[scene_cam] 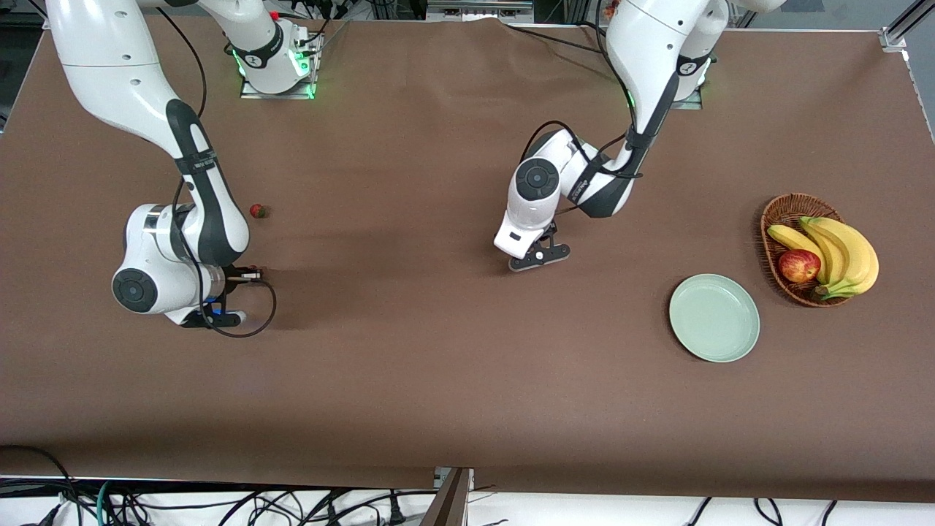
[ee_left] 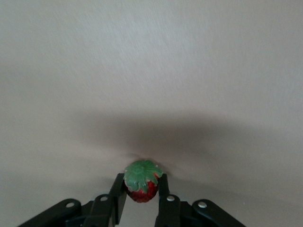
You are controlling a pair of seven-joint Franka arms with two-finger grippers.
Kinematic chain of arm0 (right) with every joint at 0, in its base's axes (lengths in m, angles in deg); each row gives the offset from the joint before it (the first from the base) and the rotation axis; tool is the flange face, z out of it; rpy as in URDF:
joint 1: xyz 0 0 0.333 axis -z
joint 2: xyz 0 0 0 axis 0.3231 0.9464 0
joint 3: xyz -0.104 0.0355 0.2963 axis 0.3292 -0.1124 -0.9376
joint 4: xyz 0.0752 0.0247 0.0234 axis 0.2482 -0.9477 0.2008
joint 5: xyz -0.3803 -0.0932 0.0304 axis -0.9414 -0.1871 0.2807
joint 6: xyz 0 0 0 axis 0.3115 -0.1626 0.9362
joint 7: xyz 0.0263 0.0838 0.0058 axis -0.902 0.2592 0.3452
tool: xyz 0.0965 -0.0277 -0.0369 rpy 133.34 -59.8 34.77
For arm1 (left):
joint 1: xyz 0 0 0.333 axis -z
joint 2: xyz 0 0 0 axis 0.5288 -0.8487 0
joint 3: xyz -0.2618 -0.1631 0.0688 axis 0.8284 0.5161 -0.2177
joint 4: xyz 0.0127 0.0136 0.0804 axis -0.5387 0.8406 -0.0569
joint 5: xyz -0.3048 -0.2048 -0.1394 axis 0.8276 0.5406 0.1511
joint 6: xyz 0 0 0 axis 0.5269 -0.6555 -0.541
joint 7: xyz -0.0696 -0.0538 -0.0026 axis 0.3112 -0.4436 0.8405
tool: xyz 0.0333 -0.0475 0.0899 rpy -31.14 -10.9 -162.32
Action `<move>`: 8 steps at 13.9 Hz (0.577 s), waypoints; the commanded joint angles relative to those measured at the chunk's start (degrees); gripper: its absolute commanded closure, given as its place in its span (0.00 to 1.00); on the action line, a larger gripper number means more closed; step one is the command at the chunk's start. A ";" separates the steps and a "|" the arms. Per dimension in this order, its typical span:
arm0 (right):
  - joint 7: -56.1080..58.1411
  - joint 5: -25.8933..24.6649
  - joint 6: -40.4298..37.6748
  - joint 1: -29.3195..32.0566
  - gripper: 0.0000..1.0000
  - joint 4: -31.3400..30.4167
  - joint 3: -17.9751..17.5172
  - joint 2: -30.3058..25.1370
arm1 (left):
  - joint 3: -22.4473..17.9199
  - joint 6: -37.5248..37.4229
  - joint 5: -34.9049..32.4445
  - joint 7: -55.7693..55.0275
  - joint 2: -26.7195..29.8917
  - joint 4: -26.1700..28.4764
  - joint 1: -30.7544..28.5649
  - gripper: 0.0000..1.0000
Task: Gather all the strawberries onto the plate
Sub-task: 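Grasp the mid-table strawberry with the left gripper while the right grasps another, then carry the strawberry to the plate with the left gripper while the right lifts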
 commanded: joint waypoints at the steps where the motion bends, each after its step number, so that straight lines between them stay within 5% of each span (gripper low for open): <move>1: -2.55 1.90 0.60 -0.46 0.90 0.42 -2.82 -1.39 | -0.26 -6.80 0.00 8.64 4.92 -0.53 -5.12 0.83; 5: -15.97 3.66 1.56 -5.27 0.90 3.14 -6.08 -1.04 | -0.26 -18.14 0.09 28.66 6.43 -6.75 -16.01 0.83; 8: -28.71 4.54 4.72 -12.65 0.90 5.51 -6.17 0.36 | -0.26 -19.92 0.00 45.80 6.43 -9.15 -24.37 0.83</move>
